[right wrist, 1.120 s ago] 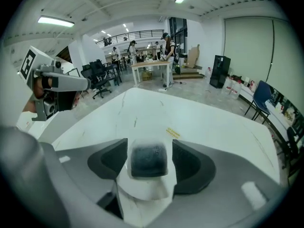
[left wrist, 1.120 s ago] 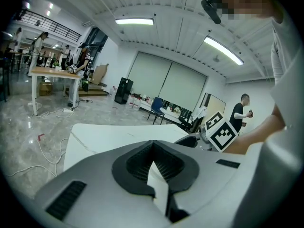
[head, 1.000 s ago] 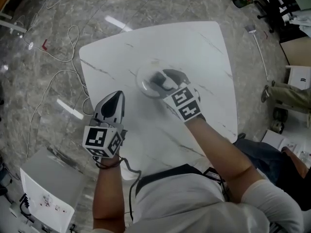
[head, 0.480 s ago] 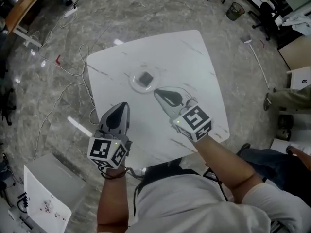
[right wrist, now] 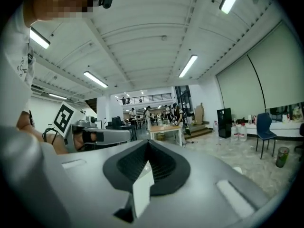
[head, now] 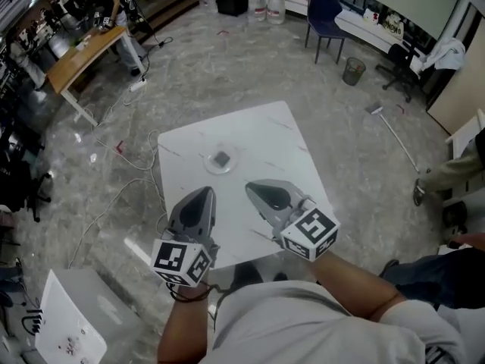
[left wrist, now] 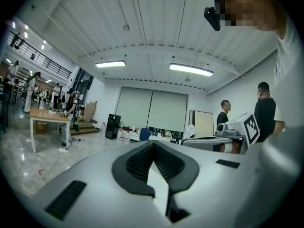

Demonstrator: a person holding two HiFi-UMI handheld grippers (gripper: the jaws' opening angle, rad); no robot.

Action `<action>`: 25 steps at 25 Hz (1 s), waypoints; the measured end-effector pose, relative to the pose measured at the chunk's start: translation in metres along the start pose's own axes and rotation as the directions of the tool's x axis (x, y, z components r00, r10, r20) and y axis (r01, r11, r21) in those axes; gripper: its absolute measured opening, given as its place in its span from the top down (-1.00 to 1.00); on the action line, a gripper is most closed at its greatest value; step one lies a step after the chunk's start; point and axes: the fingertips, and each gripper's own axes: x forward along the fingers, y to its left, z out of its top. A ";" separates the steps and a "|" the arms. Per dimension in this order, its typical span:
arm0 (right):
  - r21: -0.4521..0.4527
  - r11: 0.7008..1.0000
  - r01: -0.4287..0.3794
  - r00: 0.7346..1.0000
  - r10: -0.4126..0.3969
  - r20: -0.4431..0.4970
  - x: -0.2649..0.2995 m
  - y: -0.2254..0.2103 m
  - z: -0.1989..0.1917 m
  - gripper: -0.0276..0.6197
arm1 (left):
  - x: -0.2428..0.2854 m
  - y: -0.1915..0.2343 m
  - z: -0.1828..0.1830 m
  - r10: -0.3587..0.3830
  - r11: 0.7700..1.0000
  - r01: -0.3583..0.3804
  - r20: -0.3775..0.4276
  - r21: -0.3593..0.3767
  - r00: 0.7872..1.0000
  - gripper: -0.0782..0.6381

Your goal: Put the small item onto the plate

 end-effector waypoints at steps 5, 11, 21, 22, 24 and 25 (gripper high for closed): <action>-0.071 0.997 -0.013 0.995 0.020 0.095 -0.065 0.041 0.050 0.91 | -0.041 -0.078 0.036 0.026 0.997 -0.032 0.095 0.064 0.995 0.77; -0.093 0.996 -0.018 0.990 0.030 0.134 -0.088 0.060 0.092 0.91 | -0.060 -0.097 0.077 0.070 0.993 -0.083 0.139 0.088 0.988 0.77; -0.148 0.989 -0.015 0.983 0.042 0.178 -0.128 0.088 0.108 0.91 | -0.094 -0.127 0.089 0.098 0.984 -0.125 0.194 0.129 0.976 0.77; -0.150 0.989 -0.015 0.983 0.042 0.177 -0.131 0.090 0.107 0.91 | -0.096 -0.130 0.088 0.101 0.983 -0.128 0.197 0.129 0.975 0.77; -0.150 0.989 -0.017 0.984 0.043 0.173 -0.135 0.091 0.105 0.91 | -0.099 -0.132 0.088 0.108 0.983 -0.135 0.202 0.128 0.974 0.77; -0.149 0.989 -0.018 0.985 0.043 0.169 -0.137 0.090 0.105 0.91 | -0.099 -0.134 0.089 0.112 0.982 -0.139 0.201 0.129 0.973 0.77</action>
